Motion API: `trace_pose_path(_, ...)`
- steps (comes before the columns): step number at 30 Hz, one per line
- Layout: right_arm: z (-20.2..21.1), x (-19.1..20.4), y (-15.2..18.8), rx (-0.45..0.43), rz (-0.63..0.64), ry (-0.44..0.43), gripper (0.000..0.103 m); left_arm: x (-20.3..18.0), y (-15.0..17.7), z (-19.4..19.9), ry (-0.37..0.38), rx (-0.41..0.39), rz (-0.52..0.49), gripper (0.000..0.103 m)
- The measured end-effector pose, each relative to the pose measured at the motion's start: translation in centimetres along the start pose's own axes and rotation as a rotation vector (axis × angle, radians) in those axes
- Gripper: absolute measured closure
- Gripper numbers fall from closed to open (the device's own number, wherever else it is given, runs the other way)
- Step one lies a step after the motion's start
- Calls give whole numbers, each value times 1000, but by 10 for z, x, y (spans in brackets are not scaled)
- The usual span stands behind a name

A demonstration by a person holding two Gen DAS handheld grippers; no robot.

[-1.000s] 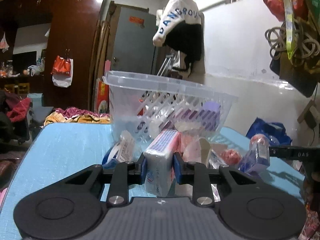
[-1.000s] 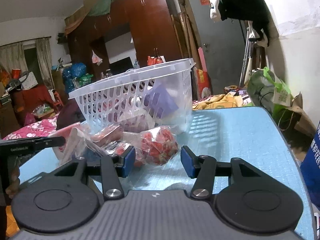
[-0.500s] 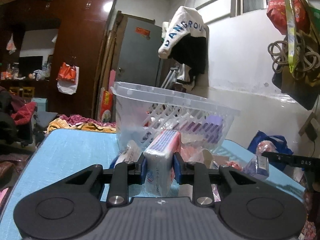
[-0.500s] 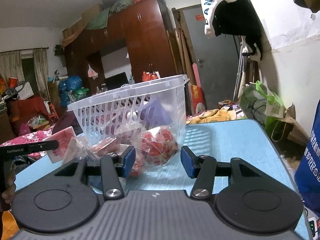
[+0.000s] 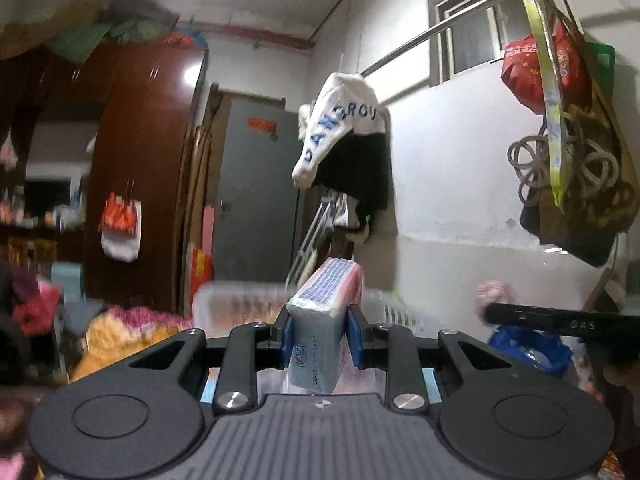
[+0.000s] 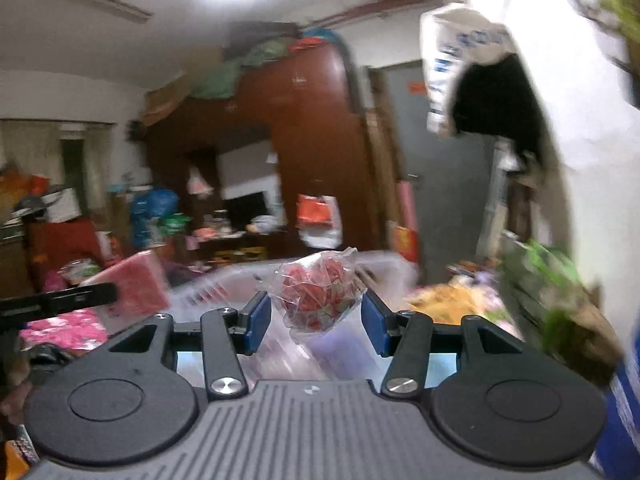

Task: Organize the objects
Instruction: 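Carry the soap box and red-wrapped bag over the basket and open both tools, then grasp a clear bag with the left tool while the right tool grasps a blue-wrapped bag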

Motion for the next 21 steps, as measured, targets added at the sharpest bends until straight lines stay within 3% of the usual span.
trace_pose_path(3, -50, 7, -37, 49, 78, 0, 49, -17, -30, -36, -38, 12, -29, 72)
trace_pose_path(6, -100, 9, -50, 122, 101, -23, 48, -19, -37, -74, -76, 58, -32, 70)
trace_pose_path(7, -105, 9, -49, 124, 104, -28, 46, -17, -35, -83, -86, 60, -36, 60)
trace_pose_path(9, -117, 16, -45, 141, 167, 18, 19, -15, -25, -102, -134, 90, -91, 35)
trace_pose_path(10, -113, 20, -40, 142, 188, 52, 6, -12, -20, -103, -155, 85, -84, 35)
trace_pose_path(13, -88, 18, -25, 133, 156, 2, 0, -2, -11, -87, -110, 88, -39, 35)
trace_pose_path(19, -20, 18, 21, 167, 65, -55, 0, 1, 37, -31, -60, 142, -28, 31)
trace_pose_path(21, -5, 23, 36, 163, 53, -59, 0, 1, 55, -18, -80, 159, -20, 31)
Point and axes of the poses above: each gripper's, at about its wrist camera, not at the fingertips, and z roughly against the way its jaws point, x to its left, y to its underside, the point moved 1 cm from there along -z, roughly the way its jaws point, and after that the axes turned 14 degrees about z, right-handed, at the moved point
